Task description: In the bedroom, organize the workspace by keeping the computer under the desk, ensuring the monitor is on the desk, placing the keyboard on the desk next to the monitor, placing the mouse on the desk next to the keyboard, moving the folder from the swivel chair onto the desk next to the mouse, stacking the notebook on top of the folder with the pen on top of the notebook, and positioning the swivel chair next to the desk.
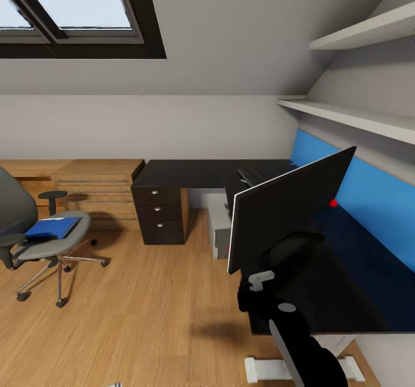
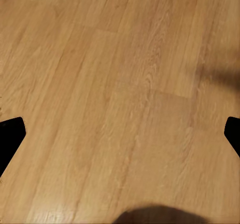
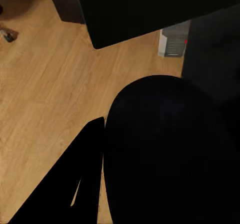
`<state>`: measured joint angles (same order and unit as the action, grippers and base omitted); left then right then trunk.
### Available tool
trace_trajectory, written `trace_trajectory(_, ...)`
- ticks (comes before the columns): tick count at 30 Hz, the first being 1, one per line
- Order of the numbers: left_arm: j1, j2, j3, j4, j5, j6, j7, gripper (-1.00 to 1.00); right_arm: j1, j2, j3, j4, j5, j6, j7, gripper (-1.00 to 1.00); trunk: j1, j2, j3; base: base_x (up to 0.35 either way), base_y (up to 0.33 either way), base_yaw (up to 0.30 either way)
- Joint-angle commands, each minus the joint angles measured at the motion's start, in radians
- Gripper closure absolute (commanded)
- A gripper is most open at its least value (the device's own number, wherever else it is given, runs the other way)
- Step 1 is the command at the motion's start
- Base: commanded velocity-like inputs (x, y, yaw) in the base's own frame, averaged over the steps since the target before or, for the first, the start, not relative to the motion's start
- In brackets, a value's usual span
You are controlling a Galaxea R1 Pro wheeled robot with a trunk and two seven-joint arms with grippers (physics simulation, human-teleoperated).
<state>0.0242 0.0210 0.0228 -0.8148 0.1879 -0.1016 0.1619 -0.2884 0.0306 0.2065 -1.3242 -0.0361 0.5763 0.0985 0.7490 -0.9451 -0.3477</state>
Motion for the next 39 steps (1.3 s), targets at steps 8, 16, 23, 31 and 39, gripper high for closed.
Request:
trace_trajectory(8, 0.000, 0.001, -0.001, 0.002, 0.010, -0.003, 0.002, -1.00, 0.000, 0.049, 0.022, 0.007, -0.005, 0.002, 0.003, 1.00, 0.000, -0.001, -0.001, -0.233, 0.160, 0.000)
trace_trajectory(16, 0.000, 0.000, -0.001, 0.003, 0.010, -0.005, 0.004, -1.00, 0.000, 0.052, 0.056, 0.052, 0.002, -0.005, -0.006, 1.00, 0.000, -0.001, -0.001, -0.050, 0.308, 0.000)
trace_trajectory(23, 0.000, 0.000, -0.001, 0.003, 0.010, -0.005, 0.003, -1.00, 0.000, 0.052, 0.059, 0.058, 0.002, -0.008, -0.009, 1.00, 0.000, -0.001, -0.001, 0.000, 0.330, 0.000)
trace_trajectory(31, 0.000, -0.002, -0.005, 0.040, 0.009, -0.002, 0.004, -1.00, 0.000, 0.050, 0.059, 0.192, 0.036, -0.164, -0.009, 1.00, 0.000, -0.001, -0.001, 0.000, 0.218, 0.000)
trace_trajectory(39, 0.000, -0.003, -0.007, 0.044, 0.009, -0.003, 0.004, -1.00, -0.001, 0.054, 0.059, 0.356, 0.126, -0.395, -0.010, 1.00, 0.000, -0.001, -0.001, 0.000, 0.005, 0.000)
